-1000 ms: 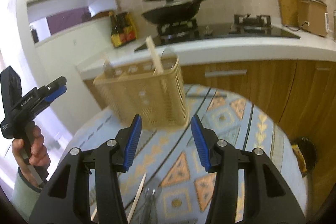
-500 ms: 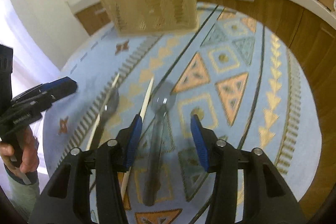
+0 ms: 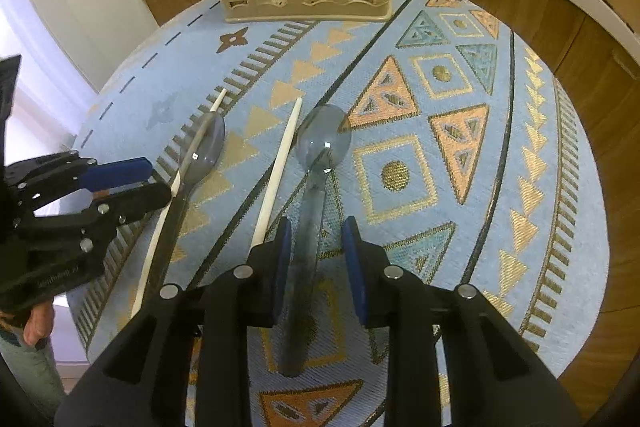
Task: Organize utensils
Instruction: 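Move both tools back down toward the remaining spoons and chopsticks, then grasp a clear spoon with the right tool while the left tool grasps a chopstick, then lift the spoon and chopstick and lower them into the basket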
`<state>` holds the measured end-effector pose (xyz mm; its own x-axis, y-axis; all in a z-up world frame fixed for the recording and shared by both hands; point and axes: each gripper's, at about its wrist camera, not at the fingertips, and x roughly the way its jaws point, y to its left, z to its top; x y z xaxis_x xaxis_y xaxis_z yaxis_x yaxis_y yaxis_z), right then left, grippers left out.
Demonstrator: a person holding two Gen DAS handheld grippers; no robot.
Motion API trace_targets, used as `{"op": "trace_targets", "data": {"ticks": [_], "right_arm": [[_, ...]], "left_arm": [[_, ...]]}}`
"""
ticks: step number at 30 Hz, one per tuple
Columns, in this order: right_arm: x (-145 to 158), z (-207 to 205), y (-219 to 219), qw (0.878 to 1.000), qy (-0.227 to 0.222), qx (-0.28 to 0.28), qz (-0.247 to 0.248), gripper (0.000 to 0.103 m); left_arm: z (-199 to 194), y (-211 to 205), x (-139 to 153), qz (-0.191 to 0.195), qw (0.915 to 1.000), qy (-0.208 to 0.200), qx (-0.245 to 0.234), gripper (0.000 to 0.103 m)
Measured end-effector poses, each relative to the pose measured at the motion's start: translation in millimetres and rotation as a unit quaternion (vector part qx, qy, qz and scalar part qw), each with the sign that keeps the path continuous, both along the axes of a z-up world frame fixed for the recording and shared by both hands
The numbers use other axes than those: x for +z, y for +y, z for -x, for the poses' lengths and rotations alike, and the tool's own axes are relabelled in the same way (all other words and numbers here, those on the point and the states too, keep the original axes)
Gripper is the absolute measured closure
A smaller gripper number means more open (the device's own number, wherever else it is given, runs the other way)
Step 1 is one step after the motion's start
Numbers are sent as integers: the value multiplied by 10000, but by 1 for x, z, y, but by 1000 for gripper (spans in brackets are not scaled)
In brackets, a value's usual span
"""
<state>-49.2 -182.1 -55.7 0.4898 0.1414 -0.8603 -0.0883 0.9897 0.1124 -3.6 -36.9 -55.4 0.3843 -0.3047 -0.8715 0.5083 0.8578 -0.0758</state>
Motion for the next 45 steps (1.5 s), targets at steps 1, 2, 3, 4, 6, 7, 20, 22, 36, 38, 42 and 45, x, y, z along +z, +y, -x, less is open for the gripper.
{"op": "trace_targets", "data": {"ticks": [1,2,3,4,6,7,20,22,36,38,42,45], "right_arm": [[0,-1,3,9999,-1,1,107,79],[0,-2,5,9998,0,1,173,79],[0,-3,7,9997,12,-4,224,79],[0,-4,8,9997,25,-7,224,79],[0,-5,7,9997,53,8,221,79],[0,-5,5,9998,82,0,187,79],[-1,0,-14,9998,185,-94,73,93],[-1,-1,-14,9997,216,-49,68,93],[0,-17,-9,9993,282,217,88,93],[4,-17,-11,9996,161,224,-61,93],[41,-16,-20,9973,-584,231,-375,93],[81,-21,-26,9891,-1329,299,-565,93]], "left_arm": [[2,-5,-1,-143,9999,-54,-54,71],[1,-11,1,-196,9998,-38,-89,66],[1,-14,1,-263,9996,-50,-110,65],[1,-16,1,-324,9994,-65,-124,66],[1,-21,-1,-497,9985,-144,-185,67],[2,-22,-1,-602,9978,-206,-201,69],[2,-5,2,-593,9978,-279,82,99],[-1,-3,2,-566,9980,-251,134,99],[-7,-16,0,-761,9959,-488,78,99],[-11,-9,8,-450,9971,-573,226,99],[-25,18,53,593,9911,-1034,586,99],[-32,35,97,1241,9768,-1574,751,99]]}}
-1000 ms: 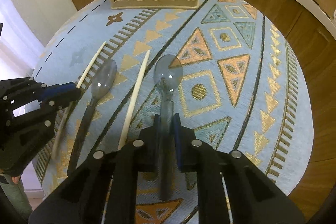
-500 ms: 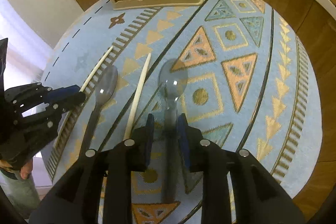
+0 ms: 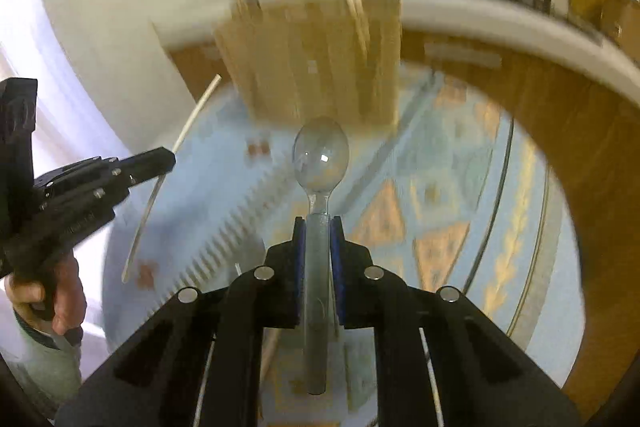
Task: Organize utensils
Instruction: 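Lift the spoon and chopstick and lower them into the basket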
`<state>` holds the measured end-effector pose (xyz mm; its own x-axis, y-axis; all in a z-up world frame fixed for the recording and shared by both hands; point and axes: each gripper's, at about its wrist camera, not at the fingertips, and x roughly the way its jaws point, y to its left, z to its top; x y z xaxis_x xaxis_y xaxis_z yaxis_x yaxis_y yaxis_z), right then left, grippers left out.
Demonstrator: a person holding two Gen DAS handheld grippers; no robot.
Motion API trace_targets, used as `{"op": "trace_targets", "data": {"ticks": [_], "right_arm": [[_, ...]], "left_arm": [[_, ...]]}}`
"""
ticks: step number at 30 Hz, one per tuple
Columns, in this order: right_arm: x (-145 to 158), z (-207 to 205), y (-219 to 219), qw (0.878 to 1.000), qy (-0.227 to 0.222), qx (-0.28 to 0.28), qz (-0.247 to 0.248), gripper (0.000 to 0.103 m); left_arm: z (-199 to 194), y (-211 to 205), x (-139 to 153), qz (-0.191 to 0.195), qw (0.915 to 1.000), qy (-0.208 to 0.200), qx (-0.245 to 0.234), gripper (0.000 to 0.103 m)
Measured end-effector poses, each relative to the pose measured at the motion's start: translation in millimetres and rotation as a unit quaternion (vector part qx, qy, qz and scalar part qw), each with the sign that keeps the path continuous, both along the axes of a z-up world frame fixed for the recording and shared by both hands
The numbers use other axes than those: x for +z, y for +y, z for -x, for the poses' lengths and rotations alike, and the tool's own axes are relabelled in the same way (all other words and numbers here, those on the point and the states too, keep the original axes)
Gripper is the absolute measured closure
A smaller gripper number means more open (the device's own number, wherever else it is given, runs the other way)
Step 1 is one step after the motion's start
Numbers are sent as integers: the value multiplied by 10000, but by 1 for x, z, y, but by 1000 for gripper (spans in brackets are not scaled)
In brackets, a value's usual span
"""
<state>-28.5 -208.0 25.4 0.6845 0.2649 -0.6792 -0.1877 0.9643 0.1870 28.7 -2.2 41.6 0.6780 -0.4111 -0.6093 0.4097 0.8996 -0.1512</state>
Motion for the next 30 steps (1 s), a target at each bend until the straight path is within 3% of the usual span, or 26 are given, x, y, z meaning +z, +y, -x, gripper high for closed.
{"op": "trace_targets", "data": {"ticks": [3,6,10,13,19,21,30], "right_arm": [[32,-9,-1,9977,-669,59,-114,93],[56,-16,-2,9908,-1341,145,-130,93],[84,-35,-7,9724,-2314,114,-285,93],[97,-58,-12,9620,-2715,-78,-294,93],[101,-113,-31,9523,-2911,-539,-737,93],[100,-127,-31,9498,-2983,-666,-662,93],[69,-155,-30,9507,-2947,-821,-505,93]], "left_arm": [[-11,8,41,506,9971,-561,65,99],[-31,5,71,740,9919,-1032,90,99],[-59,1,93,1242,9817,-1436,151,99],[-79,-7,97,1474,9766,-1545,254,99],[-120,-12,91,1609,9702,-1712,594,99],[-130,-15,86,1563,9681,-1819,724,99],[-143,-31,61,1001,9575,-2400,1248,99]]}}
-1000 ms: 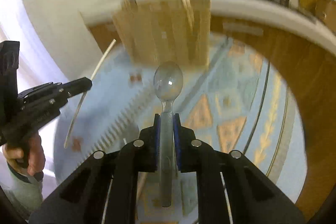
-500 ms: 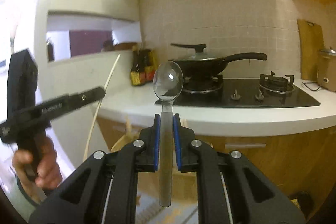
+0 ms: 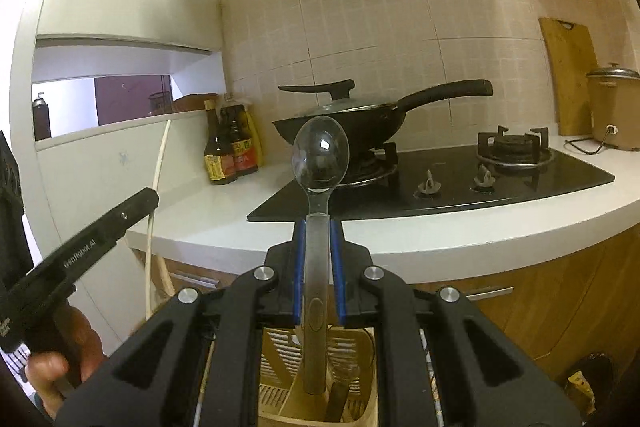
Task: Organize utensils
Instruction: 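Lift the spoon and chopstick and lower them into the basket, then open both tools to release the spoon and chopstick into the basket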
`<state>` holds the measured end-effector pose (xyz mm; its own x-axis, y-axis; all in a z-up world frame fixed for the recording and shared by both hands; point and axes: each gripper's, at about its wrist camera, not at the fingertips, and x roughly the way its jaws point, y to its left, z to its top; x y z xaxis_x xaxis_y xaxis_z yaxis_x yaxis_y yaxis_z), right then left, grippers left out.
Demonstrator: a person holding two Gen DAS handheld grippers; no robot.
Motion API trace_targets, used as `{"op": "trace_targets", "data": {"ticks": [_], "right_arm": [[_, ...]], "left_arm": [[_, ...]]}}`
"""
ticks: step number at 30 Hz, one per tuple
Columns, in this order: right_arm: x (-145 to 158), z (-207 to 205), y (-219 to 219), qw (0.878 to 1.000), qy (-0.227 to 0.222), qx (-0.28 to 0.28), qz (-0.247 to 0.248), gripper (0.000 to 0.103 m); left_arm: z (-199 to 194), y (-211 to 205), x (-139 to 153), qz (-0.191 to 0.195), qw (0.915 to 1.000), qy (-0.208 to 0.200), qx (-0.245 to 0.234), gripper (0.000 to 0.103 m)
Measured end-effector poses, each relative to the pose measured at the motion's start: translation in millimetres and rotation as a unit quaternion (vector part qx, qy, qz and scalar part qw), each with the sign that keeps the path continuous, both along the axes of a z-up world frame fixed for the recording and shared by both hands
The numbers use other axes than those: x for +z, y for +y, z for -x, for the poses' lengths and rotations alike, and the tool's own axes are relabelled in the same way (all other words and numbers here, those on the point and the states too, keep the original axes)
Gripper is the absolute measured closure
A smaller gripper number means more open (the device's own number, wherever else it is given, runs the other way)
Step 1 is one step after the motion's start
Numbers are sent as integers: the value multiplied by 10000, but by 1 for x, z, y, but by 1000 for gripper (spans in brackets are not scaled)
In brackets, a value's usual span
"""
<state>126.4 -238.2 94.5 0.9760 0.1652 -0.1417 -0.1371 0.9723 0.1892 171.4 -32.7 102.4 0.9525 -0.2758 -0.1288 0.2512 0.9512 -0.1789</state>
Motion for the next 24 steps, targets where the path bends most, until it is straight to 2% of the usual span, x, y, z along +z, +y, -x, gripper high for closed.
{"op": "trace_targets", "data": {"ticks": [6,8,10,12,13,18,24], "right_arm": [[-11,14,4,9997,-167,-89,182,92],[-12,18,2,9998,-114,5,172,91],[-15,27,0,9998,-53,30,181,85],[-17,40,-2,9998,23,47,204,72],[-18,46,-3,9998,51,34,205,65],[-18,84,-4,9993,261,96,235,58],[-22,129,-1,9971,685,106,310,52]], "left_arm": [[6,5,-14,-48,9999,-64,76,97],[9,8,-17,-78,10000,39,-4,96],[13,13,-21,-39,9999,149,-79,92],[21,18,-23,-20,9997,210,-119,75],[24,19,-24,-34,9997,229,-118,72],[54,29,-20,-125,9984,388,-395,42],[94,40,-16,-16,9951,632,-754,34]]}}
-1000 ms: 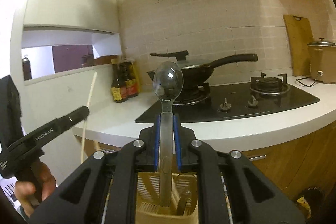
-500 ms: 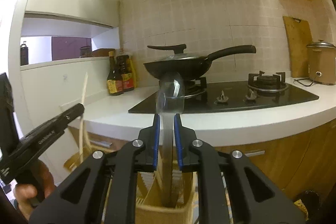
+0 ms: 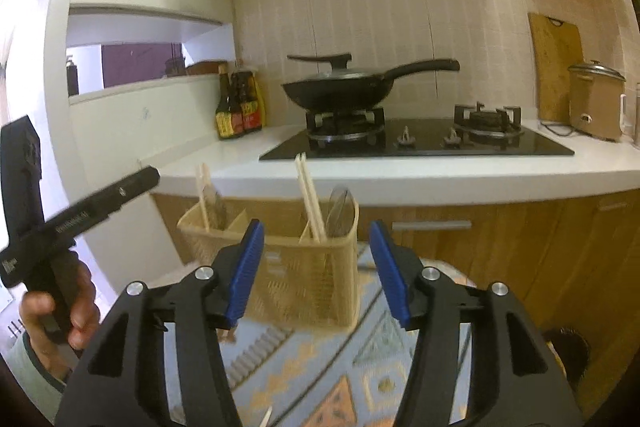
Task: Organize utensils
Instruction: 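Open both tools to release the spoon and chopstick into the basket, then move both tools back down toward the last spoon and chopstick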
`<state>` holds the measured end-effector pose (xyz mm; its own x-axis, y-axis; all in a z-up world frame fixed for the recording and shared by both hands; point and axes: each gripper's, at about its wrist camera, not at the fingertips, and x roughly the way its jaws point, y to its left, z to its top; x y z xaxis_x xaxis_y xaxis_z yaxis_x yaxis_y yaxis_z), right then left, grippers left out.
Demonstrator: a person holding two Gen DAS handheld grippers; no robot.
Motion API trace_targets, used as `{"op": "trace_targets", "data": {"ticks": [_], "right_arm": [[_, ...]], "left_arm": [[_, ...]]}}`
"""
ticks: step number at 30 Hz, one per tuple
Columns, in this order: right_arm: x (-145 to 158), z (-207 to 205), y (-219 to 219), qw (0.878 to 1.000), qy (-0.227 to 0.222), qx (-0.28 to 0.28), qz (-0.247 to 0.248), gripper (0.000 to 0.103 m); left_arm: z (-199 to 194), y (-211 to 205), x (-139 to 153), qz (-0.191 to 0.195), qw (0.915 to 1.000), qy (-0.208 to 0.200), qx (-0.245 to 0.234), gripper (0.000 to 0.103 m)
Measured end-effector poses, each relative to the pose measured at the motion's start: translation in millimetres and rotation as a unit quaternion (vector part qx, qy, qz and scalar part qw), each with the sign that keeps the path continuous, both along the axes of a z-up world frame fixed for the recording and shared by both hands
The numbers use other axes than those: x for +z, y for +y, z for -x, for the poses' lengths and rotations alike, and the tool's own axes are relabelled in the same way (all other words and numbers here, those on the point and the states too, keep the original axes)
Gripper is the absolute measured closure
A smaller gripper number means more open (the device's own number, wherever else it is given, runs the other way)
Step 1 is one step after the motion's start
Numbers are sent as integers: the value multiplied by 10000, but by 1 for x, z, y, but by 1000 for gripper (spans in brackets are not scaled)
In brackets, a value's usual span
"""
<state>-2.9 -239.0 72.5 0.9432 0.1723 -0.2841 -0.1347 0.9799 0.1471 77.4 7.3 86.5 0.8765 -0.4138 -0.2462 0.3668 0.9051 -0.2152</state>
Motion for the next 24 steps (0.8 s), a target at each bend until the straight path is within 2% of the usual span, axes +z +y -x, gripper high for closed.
{"op": "trace_targets", "data": {"ticks": [5,10,13,16,19,22,24], "right_arm": [[-14,21,8,9982,569,-153,83,52],[-40,36,17,9907,1358,-63,-9,52],[-62,45,25,9811,1934,4,-58,52],[-85,56,32,9709,2390,-43,-164,55],[-110,66,43,9578,2846,145,-371,69],[-127,78,59,9538,2978,235,-320,72],[-134,88,70,9548,2956,236,-184,75]], "left_arm": [[30,6,-10,61,9980,536,-314,33],[48,0,-41,-242,9889,1373,-520,33],[58,-11,-67,-668,9779,1884,-609,33],[69,-27,-98,-1187,9582,2466,-839,37],[76,-35,-119,-1318,9422,2886,-1079,44],[81,-38,-131,-1338,9325,3124,-1221,50],[84,-42,-138,-1366,9270,3244,-1299,63]]}}
